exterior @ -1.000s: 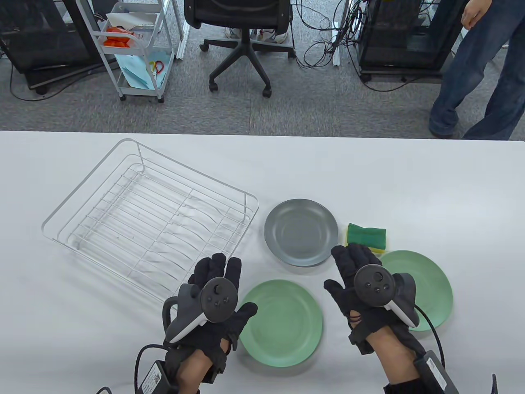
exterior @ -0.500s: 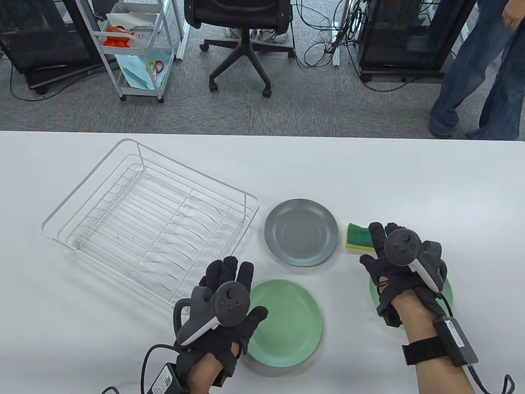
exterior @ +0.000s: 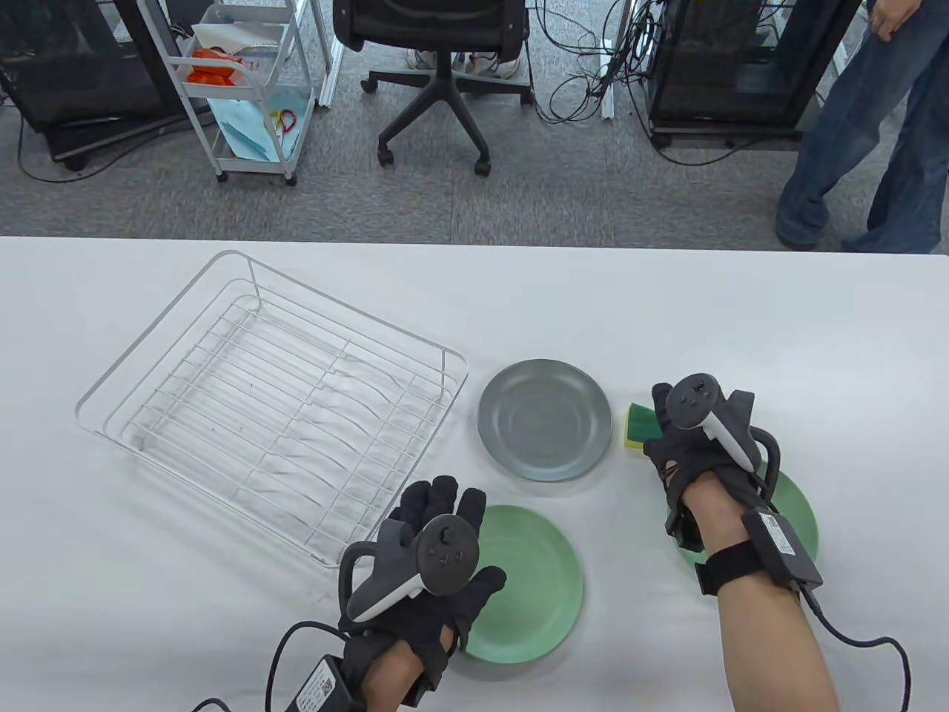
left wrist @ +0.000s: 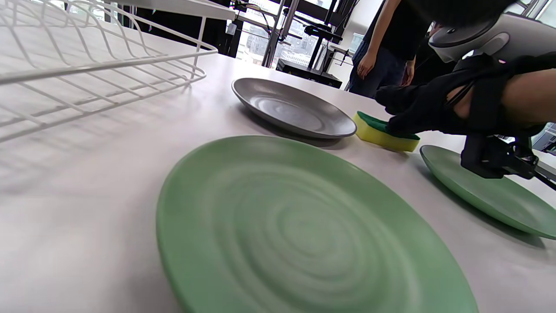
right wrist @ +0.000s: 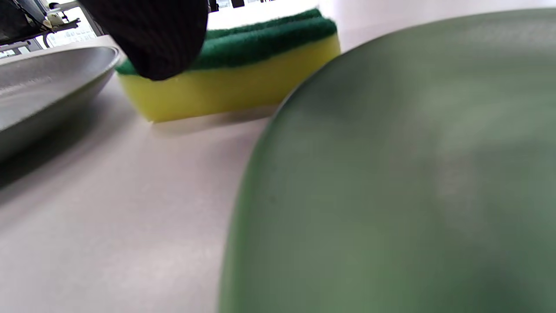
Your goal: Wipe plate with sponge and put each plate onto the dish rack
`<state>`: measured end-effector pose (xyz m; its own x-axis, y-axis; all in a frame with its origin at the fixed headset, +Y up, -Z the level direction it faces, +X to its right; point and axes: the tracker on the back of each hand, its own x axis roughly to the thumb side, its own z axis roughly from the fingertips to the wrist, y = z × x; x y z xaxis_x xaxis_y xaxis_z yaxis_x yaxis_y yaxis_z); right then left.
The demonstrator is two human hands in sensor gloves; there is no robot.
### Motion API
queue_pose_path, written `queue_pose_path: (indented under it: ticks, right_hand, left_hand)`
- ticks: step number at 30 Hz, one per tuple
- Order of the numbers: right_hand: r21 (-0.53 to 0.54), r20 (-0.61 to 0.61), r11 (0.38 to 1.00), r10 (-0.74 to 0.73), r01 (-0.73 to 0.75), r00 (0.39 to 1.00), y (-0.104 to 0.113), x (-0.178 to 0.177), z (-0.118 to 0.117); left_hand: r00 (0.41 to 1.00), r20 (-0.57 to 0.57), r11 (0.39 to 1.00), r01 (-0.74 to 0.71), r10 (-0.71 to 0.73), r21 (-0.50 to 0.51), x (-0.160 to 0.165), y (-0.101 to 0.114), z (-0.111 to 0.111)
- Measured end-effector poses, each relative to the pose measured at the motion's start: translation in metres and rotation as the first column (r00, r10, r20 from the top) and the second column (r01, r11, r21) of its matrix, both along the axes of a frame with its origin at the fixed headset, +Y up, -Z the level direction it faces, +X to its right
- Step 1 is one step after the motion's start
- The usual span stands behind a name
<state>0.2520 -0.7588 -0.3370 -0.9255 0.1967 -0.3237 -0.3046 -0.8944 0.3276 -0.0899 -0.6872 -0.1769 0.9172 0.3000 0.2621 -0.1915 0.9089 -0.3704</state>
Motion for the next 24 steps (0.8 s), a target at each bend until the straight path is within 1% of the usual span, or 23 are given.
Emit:
queue_pose_path:
  ticks: [4, 6, 11, 14, 16, 20, 22, 24]
  right_hand:
    - [-0.065, -0.005, 0.998, 0.02, -0.02, 1.0, -0.014, -0.004, -0.005]
    - [-0.076, -0.003, 0.997, 0.031, -0.031, 1.0, -0.016, -0.006, -0.006]
    - [-0.083, -0.013, 0.995, 0.063, -0.064, 0.998, -0.014, -0.009, -0.008]
    - [-0.067, -0.028, 0.992, 0.107, -0.109, 0.994, -0.011, -0.009, -0.006]
    - [-0.054, -0.018, 0.994, 0.097, -0.098, 0.995, -0.01, -0.007, -0.005]
    - [0.003, -0.016, 0.997, 0.072, -0.072, 0.997, 0.003, -0.006, 0.0]
    - [0.047, -0.014, 0.998, 0.044, -0.043, 0.999, 0.013, -0.005, 0.005]
    - [0.103, -0.028, 0.995, 0.021, -0.018, 0.999, 0.029, -0.007, 0.015]
  left_hand:
    - [1.0, 0.007, 1.0, 0.001, -0.001, -0.002, 0.002, -0.001, 0.001]
    - [1.0, 0.006, 1.0, -0.001, 0.001, -0.006, 0.001, -0.001, 0.0]
    - [1.0, 0.001, 1.0, -0.015, 0.015, -0.006, 0.0, -0.001, 0.0]
    - [1.0, 0.004, 1.0, -0.018, 0.018, -0.01, 0.0, -0.001, 0.0]
    - [1.0, 0.007, 1.0, -0.026, 0.026, -0.009, 0.001, -0.003, 0.0]
    - [1.0, 0.012, 1.0, -0.025, 0.025, -0.01, 0.002, -0.003, -0.001]
    - [0.999, 0.016, 0.999, -0.032, 0.032, -0.011, 0.002, -0.004, -0.001]
    - [0.999, 0.023, 0.999, -0.044, 0.044, -0.012, 0.003, -0.006, -0.003]
